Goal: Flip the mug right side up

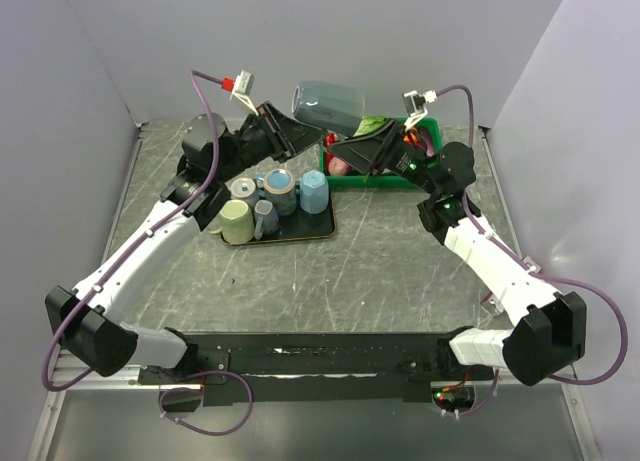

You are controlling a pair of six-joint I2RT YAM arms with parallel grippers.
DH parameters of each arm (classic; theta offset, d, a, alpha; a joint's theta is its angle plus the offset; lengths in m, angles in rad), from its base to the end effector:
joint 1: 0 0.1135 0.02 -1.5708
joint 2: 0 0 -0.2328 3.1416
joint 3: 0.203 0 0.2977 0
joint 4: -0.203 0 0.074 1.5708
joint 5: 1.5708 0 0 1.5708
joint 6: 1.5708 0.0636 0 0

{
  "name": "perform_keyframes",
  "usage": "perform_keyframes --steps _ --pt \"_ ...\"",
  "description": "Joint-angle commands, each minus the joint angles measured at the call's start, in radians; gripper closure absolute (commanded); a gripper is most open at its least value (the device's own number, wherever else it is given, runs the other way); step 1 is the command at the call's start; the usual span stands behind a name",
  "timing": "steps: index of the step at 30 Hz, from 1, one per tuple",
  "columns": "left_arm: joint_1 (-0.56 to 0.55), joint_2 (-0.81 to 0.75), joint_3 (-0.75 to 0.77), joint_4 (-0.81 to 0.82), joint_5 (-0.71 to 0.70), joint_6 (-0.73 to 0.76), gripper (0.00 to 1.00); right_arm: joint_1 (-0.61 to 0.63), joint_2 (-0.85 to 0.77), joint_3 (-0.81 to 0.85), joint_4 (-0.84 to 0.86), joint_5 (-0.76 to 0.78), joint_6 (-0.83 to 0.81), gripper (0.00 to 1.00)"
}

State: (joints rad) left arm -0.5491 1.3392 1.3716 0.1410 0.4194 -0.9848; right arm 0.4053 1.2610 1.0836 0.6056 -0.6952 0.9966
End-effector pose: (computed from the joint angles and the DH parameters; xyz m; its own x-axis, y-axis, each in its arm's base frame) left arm 0.3159 -0.2236 0.4323 -0.6008 -0.5245 -0.6033 0.5755 0.2400 -0.7818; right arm 0.3133 0.1787 0.3938 -0.4966 0.4886 -0.7174 -0.7757 0.1211 0.6194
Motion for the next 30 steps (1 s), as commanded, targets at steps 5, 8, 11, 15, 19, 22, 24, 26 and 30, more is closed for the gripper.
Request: perform_keyframes --steps 5,8,11,15,19,22,24,26,30 --pt "0.000 -0.084 0.000 0.203 -0.004 -0.021 0.99 0.010 0.011 0.012 0.114 0.066 0.053 0.27" --pt "-0.002 -0.083 -0.009 0.219 0.001 -0.034 0.99 0.017 0.029 0.018 0.128 0.094 0.080 0.37" --pt "-0.002 -0.086 -0.029 0.253 0.004 -0.049 0.99 0.023 0.055 0.035 0.132 0.099 0.105 0.43" --pt "-0.005 -0.084 -0.045 0.272 0.012 -0.048 0.99 0.030 0.075 0.056 0.126 0.114 0.125 0.52" --pt "-0.008 -0.092 -0.062 0.272 0.006 -0.038 0.99 0.032 0.089 0.055 0.138 0.115 0.152 0.67" --pt "-0.009 -0.095 -0.068 0.261 0.007 -0.025 0.99 0.032 0.094 0.053 0.138 0.111 0.160 0.93" --pt "-0.011 -0.095 -0.072 0.253 0.005 -0.018 0.99 0.032 0.091 0.059 0.111 0.112 0.152 1.00" --pt "-0.011 -0.098 -0.075 0.226 -0.001 0.003 0.94 0.033 0.077 0.052 0.083 0.126 0.129 1.00" --pt "-0.011 -0.113 -0.086 0.169 -0.028 0.057 0.24 0.030 0.020 0.041 -0.047 0.177 0.044 1.00"
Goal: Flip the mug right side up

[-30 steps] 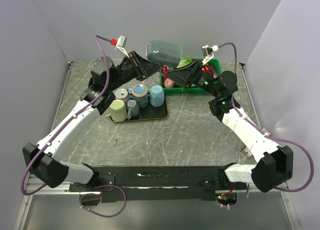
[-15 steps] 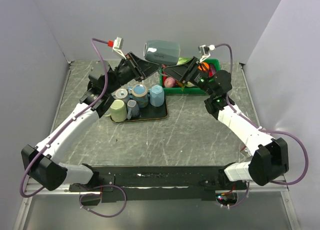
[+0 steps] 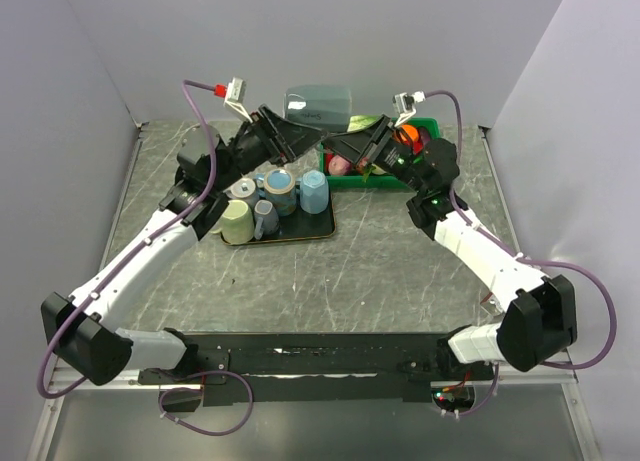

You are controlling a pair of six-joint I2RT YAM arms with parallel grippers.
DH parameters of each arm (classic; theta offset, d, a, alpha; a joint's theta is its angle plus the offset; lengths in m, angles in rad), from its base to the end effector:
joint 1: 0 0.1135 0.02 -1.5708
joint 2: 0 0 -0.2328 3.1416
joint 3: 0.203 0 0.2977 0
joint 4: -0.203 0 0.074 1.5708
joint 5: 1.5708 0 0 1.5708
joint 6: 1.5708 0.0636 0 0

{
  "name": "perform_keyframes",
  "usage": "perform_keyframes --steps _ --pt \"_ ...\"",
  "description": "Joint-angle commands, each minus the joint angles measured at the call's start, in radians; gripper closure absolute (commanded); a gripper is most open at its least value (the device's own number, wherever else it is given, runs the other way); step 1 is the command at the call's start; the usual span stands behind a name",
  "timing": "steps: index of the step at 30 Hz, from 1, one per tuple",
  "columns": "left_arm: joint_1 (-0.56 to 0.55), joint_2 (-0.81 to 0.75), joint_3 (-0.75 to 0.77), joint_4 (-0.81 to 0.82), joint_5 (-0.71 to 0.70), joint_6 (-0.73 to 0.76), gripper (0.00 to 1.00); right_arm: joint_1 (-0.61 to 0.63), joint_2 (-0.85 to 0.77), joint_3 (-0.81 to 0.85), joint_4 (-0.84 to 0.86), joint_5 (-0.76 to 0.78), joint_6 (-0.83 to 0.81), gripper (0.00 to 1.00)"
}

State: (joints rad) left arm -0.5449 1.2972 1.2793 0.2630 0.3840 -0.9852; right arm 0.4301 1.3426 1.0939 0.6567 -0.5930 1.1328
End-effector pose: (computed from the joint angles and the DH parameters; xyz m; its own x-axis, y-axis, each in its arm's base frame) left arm 0.3115 -0.2167 0.4247 -0.5448 -0.5733 -0.6119 0.6103 0.2293 -0.7582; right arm 0.3315 0.1912 0.3770 -0.5824 0.5591 -0.5901 -0.6710 0.0791 0.7372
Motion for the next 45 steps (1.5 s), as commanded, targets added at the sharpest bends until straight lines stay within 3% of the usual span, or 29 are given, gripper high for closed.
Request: perform_keyframes --steps 1,2,9,16,23,27,38,45 --pt "-0.015 -0.075 0.008 0.026 -0.005 0.094 0.09 0.006 -0.092 0.031 -0.165 0.090 -0.143 1.00" --pt "-0.015 -0.076 0.011 0.004 -0.023 0.111 0.02 0.006 -0.106 0.034 -0.211 0.125 -0.169 1.00" --pt "-0.013 -0.013 0.115 -0.393 -0.109 0.263 0.04 -0.046 -0.197 0.058 -0.603 0.309 -0.401 1.00" --pt "-0.013 -0.035 0.055 -0.507 -0.267 0.373 0.04 -0.237 -0.327 0.026 -0.945 0.530 -0.524 1.00" --pt "-0.012 -0.004 0.077 -0.565 -0.346 0.453 0.04 -0.284 -0.344 0.046 -1.239 0.849 -0.731 1.00" --pt "-0.012 0.040 0.107 -0.616 -0.353 0.477 0.04 -0.313 -0.294 0.015 -1.284 0.889 -0.804 1.00" --pt "-0.012 0.114 0.120 -0.654 -0.333 0.507 0.04 -0.323 -0.085 -0.080 -1.056 0.757 -0.872 1.00" --pt "-0.007 0.119 0.097 -0.662 -0.366 0.519 0.04 -0.140 0.105 -0.009 -1.000 0.823 -0.826 1.00"
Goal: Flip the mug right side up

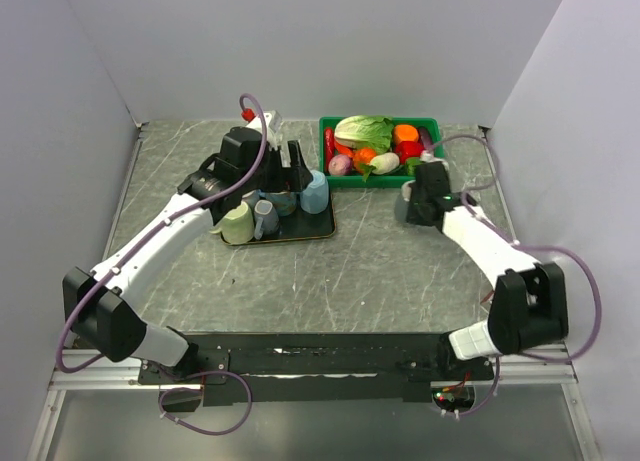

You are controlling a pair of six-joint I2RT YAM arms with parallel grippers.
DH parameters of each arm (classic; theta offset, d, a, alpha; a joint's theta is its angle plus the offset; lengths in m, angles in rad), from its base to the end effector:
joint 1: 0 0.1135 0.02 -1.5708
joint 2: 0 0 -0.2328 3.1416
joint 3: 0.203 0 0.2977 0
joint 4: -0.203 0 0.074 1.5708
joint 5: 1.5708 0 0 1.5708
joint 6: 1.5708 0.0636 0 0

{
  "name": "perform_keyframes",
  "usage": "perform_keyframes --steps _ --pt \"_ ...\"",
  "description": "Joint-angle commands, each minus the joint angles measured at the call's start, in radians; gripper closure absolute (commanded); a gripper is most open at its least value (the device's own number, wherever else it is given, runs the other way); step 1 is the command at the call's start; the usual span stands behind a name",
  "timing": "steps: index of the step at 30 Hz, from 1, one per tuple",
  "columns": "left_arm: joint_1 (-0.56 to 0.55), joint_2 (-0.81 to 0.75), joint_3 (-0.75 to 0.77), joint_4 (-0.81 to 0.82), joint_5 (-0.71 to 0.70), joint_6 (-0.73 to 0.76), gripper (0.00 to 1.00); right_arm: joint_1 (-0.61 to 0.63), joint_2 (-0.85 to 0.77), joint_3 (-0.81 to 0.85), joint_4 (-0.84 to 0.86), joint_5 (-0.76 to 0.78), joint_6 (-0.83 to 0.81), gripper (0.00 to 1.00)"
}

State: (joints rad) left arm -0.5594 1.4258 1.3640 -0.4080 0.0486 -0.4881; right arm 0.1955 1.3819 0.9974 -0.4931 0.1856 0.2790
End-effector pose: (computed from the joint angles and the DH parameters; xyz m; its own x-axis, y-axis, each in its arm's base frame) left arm 0.3405 -0.2169 0.3235 -0.6047 -0.1740 -0.7772 0.3207 0.8401 -0.4376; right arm 0.3518 0.0577 0.1834 -0.7461 0.1282 -0.6534 0.1355 0.9900 0.0395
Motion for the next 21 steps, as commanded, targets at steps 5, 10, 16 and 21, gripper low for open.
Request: perform_keyframes --steps 5,10,16,21 --pt "0.012 -0.008 -0.006 0.005 -0.041 0.020 0.04 0.160 0.157 0.136 0.195 0.074 0.046 1.00" --pt "0.016 -0.005 -0.017 -0.002 -0.046 0.020 0.04 0.191 0.246 0.188 0.225 0.086 0.051 1.00" --pt "0.023 -0.010 -0.032 0.000 -0.046 0.022 0.04 0.249 0.289 0.230 0.212 0.115 0.049 1.00" --pt "0.027 -0.016 -0.057 0.003 -0.073 0.016 0.04 0.309 0.310 0.251 0.168 0.187 0.065 1.00"
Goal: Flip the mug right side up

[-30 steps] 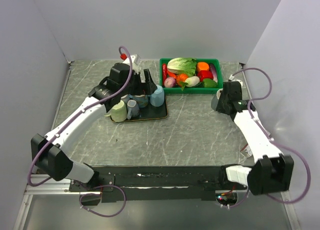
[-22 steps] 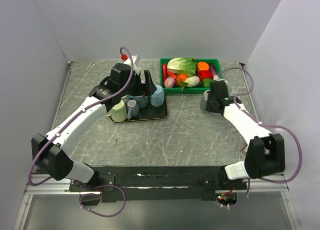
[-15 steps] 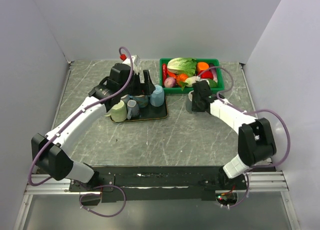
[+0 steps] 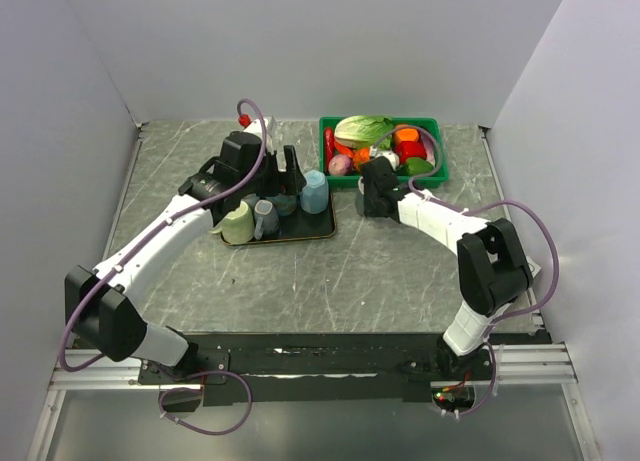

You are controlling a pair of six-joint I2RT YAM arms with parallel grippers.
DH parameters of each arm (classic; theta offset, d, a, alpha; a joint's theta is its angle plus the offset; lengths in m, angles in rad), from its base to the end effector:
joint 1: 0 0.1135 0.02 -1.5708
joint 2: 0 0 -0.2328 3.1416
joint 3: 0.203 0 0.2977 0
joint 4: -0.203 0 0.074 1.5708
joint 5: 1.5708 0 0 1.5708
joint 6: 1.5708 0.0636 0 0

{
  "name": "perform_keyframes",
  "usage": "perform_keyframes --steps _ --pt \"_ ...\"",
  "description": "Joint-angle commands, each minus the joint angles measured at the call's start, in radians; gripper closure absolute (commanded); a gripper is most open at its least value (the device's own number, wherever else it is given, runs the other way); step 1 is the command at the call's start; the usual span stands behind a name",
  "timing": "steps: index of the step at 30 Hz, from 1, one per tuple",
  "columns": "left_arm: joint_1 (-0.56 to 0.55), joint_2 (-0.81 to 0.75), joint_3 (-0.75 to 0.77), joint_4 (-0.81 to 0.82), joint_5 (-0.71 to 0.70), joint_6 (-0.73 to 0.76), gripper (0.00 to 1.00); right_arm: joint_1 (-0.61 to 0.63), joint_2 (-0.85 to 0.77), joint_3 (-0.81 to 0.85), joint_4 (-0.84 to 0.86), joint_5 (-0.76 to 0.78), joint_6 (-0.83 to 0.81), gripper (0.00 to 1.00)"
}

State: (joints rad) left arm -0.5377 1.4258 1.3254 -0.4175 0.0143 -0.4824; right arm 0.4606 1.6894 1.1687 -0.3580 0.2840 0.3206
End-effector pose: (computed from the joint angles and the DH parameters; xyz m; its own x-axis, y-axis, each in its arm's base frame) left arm 0.3448 -0.2067 0.3062 -0.6192 -0.1708 -0.7664 0.2659 0.8728 -0.4093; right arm 0.3810 0.1692 0.1477 -0.7385 -0.0287 -0.6736 -0.0356 0.9994 -0.0036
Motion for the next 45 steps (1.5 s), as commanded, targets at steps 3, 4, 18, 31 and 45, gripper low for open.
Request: perform_keyframes --steps 3,4,18,31,45 --pt "0.007 -0.019 -0.029 0.016 -0.043 0.007 0.04 0.065 0.016 0.100 0.001 0.102 0.026 1.00" --pt "0.008 -0.019 -0.035 0.019 -0.046 0.007 0.04 0.070 0.026 0.112 -0.013 0.116 0.031 1.00" --pt "0.010 -0.041 -0.097 0.003 -0.115 0.039 0.04 0.087 0.036 0.218 -0.165 0.092 0.077 0.29" --pt "0.010 -0.033 -0.256 -0.007 -0.135 0.136 0.04 0.078 -0.218 0.213 -0.259 -0.054 0.106 0.12" --pt "0.008 0.128 -0.219 0.031 -0.224 0.054 0.22 0.029 -0.298 0.198 -0.271 -0.065 0.141 0.16"
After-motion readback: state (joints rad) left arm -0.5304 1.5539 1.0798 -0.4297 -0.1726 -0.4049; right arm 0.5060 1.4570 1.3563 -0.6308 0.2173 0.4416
